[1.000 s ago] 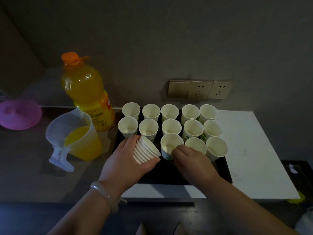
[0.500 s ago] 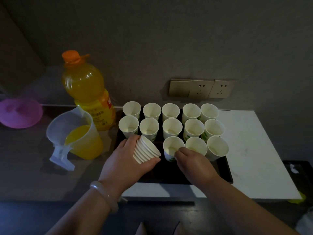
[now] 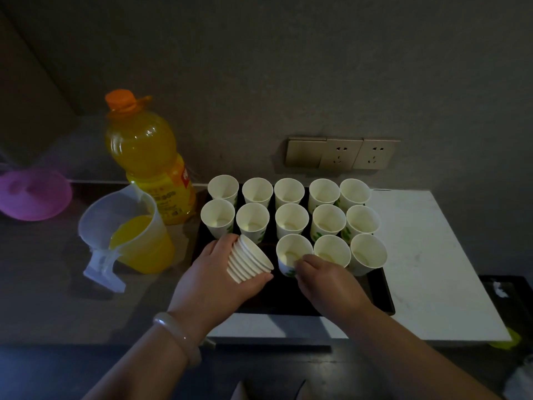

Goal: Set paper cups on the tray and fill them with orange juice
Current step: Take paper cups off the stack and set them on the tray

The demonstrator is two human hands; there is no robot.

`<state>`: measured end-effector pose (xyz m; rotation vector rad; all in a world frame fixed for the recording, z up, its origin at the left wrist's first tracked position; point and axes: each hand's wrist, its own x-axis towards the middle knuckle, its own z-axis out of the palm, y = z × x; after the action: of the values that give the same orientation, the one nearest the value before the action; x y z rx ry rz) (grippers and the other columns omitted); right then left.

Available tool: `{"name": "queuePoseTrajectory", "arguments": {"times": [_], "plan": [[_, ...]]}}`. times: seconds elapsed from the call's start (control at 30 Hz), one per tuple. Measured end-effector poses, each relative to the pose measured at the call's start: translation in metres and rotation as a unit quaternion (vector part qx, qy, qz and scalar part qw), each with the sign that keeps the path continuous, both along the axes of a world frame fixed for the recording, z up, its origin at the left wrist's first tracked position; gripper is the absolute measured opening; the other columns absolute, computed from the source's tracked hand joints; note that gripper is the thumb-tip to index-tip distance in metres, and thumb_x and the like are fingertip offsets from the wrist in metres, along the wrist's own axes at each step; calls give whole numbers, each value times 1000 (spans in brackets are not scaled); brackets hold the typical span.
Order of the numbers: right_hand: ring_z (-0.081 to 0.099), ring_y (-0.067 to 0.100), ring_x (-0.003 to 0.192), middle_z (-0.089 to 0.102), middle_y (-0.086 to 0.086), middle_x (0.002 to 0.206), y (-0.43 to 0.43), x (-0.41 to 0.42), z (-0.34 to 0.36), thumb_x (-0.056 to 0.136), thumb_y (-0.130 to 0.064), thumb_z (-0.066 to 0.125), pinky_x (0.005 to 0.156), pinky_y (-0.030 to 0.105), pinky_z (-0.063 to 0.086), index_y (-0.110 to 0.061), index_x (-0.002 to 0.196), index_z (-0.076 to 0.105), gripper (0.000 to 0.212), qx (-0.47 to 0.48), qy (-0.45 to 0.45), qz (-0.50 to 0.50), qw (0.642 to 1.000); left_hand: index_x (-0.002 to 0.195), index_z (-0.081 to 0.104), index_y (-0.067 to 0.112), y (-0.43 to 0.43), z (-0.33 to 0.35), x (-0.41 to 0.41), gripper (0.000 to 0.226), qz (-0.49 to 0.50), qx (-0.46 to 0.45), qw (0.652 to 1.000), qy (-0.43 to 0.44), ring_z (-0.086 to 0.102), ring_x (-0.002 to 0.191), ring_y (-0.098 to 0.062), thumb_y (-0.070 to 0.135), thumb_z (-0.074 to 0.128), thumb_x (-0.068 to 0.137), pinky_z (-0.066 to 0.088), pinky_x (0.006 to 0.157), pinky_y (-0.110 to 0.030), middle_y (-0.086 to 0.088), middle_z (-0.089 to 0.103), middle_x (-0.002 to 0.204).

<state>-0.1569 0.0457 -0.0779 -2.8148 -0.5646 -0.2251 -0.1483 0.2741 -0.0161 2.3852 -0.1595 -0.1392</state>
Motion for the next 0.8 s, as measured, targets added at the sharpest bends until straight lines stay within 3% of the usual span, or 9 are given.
{"name": "queuePoseTrajectory", "arguments": {"times": [0.1, 0.17, 0.23, 0.3, 0.4, 0.5, 0.6, 0.7, 0.8], "plan": [[65, 27, 58, 68, 3, 98, 5, -4, 12, 85, -32, 44, 36, 29, 45, -12, 100, 66, 33, 33, 0, -18, 999, 128, 40, 37, 1, 0, -1, 82, 5, 0, 1000, 0, 51, 102, -7, 70, 71, 59, 50, 87, -33, 16, 48, 116], [68, 22, 71, 69, 0, 107, 15, -9, 31, 87, -33, 47, 48, 28, 52, -14, 109, 67, 35, 77, -25, -31, 996, 128, 40, 37, 2, -1, -1, 83, 4, 6, 1000, -3, 51, 102, -6, 71, 70, 58, 50, 86, -32, 16, 48, 115], [64, 11, 85, 68, -6, 108, 33, -13, 54, 91, -36, 50, 66, 23, 53, -18, 114, 67, 34, 149, -28, -29, 988, 126, 42, 37, 3, -3, 1, 79, 2, 5, 1000, 1, 52, 100, -5, 69, 70, 59, 51, 84, -31, 16, 50, 114], [59, 2, 89, 68, -10, 102, 52, -15, 75, 94, -38, 51, 74, 16, 48, -22, 113, 68, 31, 213, 33, -23, 976, 121, 43, 37, 3, -6, 3, 66, -6, 4, 1000, 4, 54, 95, -3, 60, 70, 65, 53, 80, -30, 15, 53, 112], [56, -1, 77, 64, -13, 79, 71, -11, 88, 94, -29, 58, 64, 13, 42, -21, 96, 71, 16, 277, 100, -48, 954, 113, 44, 38, 4, -7, 4, 48, -18, 22, 999, -15, 55, 89, 0, 52, 65, 72, 54, 73, -28, 16, 54, 105], [56, -1, 70, 62, -13, 68, 76, -9, 92, 92, -22, 61, 59, 12, 40, -20, 87, 72, 13, 334, 137, -77, 929, 112, 45, 38, 8, -3, 2, 46, -18, 20, 999, -34, 55, 89, 0, 50, 67, 74, 53, 71, -23, 17, 54, 102], [52, -1, 63, 50, -15, 59, 83, -13, 92, 93, -21, 58, 55, 12, 36, -18, 87, 67, 12, 298, 109, -63, 946, 118, 45, 38, 10, 2, -1, 53, -13, 9, 999, -34, 53, 89, 2, 47, 70, 73, 49, 71, -20, 18, 51, 106], [50, 0, 62, 50, -15, 64, 88, -13, 90, 91, -23, 58, 56, 11, 36, -17, 90, 66, 9, 280, 75, -60, 955, 122, 43, 39, 11, 5, -4, 58, -13, 0, 999, -29, 51, 88, 4, 41, 73, 72, 44, 67, -13, 18, 50, 108], [51, 5, 67, 59, -8, 75, 91, -12, 86, 90, -28, 56, 55, 13, 37, -18, 91, 65, 14, 265, 45, -68, 961, 124, 42, 38, 13, 8, -5, 61, -12, -10, 1000, -26, 52, 90, 2, 42, 71, 70, 48, 71, -20, 18, 50, 110]]}}
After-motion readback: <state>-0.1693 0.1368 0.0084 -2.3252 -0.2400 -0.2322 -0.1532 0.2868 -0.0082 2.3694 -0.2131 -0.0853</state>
